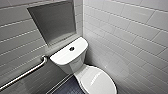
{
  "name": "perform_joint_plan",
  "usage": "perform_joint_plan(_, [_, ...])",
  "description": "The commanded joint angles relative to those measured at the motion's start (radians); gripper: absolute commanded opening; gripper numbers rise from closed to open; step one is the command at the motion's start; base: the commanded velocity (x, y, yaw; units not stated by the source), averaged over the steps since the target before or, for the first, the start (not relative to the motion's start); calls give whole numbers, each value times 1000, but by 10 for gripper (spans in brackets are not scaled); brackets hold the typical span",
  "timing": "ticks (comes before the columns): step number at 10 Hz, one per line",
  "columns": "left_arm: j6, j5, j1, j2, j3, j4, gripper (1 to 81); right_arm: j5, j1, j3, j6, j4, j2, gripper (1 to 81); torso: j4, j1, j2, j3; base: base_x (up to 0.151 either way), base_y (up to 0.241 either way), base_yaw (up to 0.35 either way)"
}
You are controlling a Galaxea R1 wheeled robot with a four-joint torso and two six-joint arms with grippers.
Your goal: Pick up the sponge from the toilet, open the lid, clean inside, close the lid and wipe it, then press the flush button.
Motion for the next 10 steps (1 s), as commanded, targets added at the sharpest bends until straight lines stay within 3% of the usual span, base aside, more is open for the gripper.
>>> perform_joint_plan(1, [5,91,21,1,-2,0,811,3,53,280,-9,-202,-200,10,0,0,0,0,0,0,0])
perform_joint_plan(3, [5,91,21,15,-25,0,811,-44,191,316,-9,-211,-184,10,0,0,0,0,0,0,0])
perform_joint_plan(5, [5,91,35,31,-33,0,811,-174,383,276,-4,-202,-111,10,0,0,0,0,0,0,0])
perform_joint_plan(8, [5,91,38,68,-90,-2,811,-356,561,61,0,-199,113,10,0,0,0,0,0,0,0])
perform_joint_plan(10, [5,91,39,88,-120,0,811,-435,623,-60,0,-201,219,10,48,0,0,0,0,0,0])
